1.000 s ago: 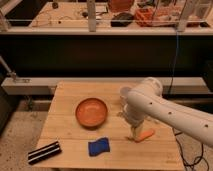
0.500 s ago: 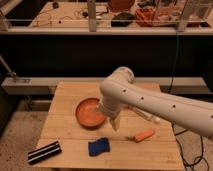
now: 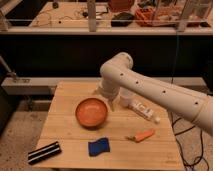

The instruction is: Move the arm in a circular motion

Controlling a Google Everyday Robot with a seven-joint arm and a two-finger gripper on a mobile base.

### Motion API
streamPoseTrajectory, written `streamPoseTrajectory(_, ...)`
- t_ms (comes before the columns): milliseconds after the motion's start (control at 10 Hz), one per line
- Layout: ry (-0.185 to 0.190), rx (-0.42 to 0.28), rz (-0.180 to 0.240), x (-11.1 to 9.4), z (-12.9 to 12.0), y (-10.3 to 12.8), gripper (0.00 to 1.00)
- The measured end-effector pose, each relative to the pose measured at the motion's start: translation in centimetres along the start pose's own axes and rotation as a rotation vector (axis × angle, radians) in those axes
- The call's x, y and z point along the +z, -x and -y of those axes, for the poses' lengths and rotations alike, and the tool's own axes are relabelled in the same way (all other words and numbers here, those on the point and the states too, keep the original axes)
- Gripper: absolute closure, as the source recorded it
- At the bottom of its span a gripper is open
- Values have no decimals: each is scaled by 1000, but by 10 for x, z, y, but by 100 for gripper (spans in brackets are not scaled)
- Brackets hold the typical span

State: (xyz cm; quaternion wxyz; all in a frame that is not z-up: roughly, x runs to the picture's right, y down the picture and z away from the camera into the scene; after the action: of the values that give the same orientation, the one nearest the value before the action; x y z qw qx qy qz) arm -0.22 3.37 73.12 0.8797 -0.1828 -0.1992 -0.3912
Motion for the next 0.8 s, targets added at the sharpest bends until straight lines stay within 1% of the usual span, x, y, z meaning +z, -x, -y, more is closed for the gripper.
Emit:
streamPoseTrajectory(100,-2,13,-16,4,4,-18,20)
streamPoseTrajectory(200,0,44,-36,9,2,-43,20)
streamPoseTrajectory(300,7,77,-51,11,-7,-62,20)
streamPoseTrajectory(400,16,118,-66,12,-21,-83,20)
streamPoseTrajectory(500,23,153,-76,12,-35,-98,20)
streamPoseTrajectory(600,35,206,-91,11,-57,-121,20)
streamPoseTrajectory(800,58,285,-111,8,-92,-150,20)
